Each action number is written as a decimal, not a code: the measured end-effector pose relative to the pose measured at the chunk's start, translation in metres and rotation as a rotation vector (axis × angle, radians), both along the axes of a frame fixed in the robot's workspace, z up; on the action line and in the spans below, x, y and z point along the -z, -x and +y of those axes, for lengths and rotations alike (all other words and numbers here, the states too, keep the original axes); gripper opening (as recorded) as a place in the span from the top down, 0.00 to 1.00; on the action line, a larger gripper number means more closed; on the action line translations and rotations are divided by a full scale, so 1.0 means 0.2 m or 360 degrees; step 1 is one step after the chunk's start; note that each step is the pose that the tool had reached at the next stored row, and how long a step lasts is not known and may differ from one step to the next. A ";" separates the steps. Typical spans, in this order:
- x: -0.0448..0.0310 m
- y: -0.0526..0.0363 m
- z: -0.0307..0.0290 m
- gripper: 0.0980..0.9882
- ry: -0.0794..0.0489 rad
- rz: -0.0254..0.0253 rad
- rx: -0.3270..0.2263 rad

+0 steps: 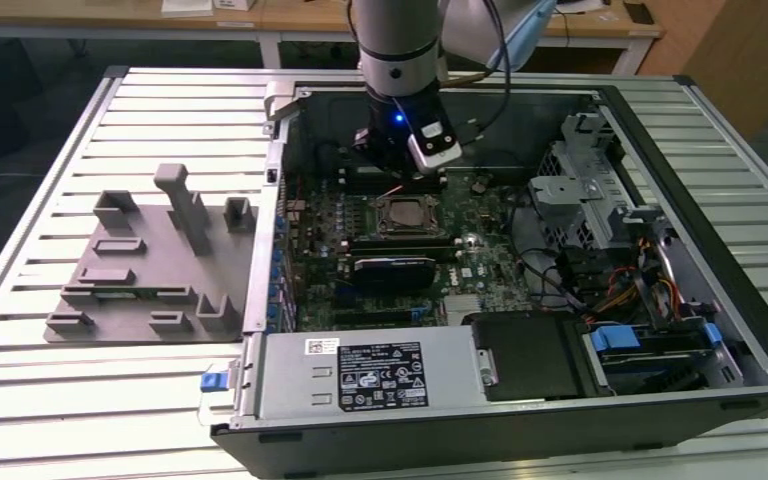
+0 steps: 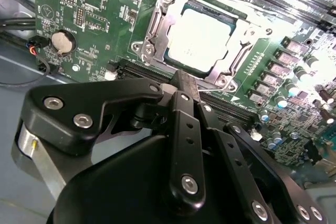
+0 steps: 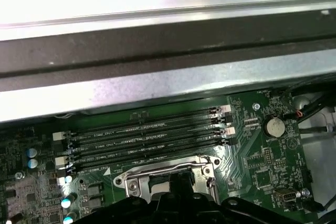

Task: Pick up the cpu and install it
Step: 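Install the first cpu locking lever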

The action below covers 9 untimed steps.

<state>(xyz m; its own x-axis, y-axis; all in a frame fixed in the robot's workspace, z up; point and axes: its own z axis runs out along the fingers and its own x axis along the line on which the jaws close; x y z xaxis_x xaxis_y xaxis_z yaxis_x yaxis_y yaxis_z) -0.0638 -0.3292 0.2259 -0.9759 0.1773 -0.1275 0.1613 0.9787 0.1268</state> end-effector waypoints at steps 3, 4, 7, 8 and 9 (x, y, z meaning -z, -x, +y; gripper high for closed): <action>0.004 0.000 0.007 0.99 -0.0005 -0.00001 0.0000; 0.005 0.000 0.008 0.99 -0.0005 -0.00001 0.0000; 0.010 0.000 0.010 0.99 -0.0016 0.00003 0.0000; 0.012 0.000 0.011 0.99 -0.0029 0.00001 0.0000; 0.014 0.000 0.011 0.99 -0.0040 -0.00001 0.0000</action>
